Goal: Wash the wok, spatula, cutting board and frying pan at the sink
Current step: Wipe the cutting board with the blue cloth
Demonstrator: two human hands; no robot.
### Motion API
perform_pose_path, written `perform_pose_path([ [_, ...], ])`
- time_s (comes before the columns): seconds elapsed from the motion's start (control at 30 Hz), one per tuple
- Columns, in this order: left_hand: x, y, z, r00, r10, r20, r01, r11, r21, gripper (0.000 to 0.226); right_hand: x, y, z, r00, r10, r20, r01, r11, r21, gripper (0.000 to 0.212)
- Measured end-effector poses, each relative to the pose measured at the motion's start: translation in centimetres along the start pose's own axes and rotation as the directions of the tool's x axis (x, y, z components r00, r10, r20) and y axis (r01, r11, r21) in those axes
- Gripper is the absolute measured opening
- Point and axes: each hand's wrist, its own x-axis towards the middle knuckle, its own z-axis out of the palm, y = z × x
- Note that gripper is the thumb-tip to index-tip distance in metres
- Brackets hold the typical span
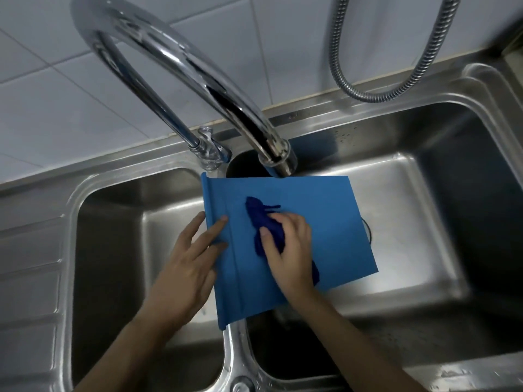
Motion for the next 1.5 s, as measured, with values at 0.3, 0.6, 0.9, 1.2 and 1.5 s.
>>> perform_pose_path([
  [0.3,0.6,-3.0,-0.9,0.929,0.273,0.249,-0.365,0.783,0.503,0.047,10.0,4.2,0.7,0.995,0.001,-0.101,-0.018,0.986,-0.164,0.034],
  [0.6,1.8,-3.6,-2.2,0.823,0.548,0.147,-0.541,0.681,0.494,0.022,4.4,12.1,-8.3,0.815,0.577,-0.056,-0.515,0.677,-0.526,0.045],
  [0.9,0.6,2.7,-7.4,0.796,0.602,0.064,-0.569,0.708,0.418,0.028,-3.0,1.9,-13.0,0.830,0.310,0.463,-0.278,0.951,-0.138,0.022],
  [1.2,2.9,15.7,-6.2,0.953,0.097,-0.287,-0.084,0.995,0.060,0.044,-5.7,-3.3,-22.6,0.933,0.343,-0.113,-0.299,0.908,0.293,0.014],
  [1.5,3.2,16.4,-5.1,0.738,-0.606,-0.298,0.326,0.706,-0.629,0.033,-8.4,-3.2,-21.9,0.926,0.361,-0.114,-0.325,0.912,0.251,0.016],
])
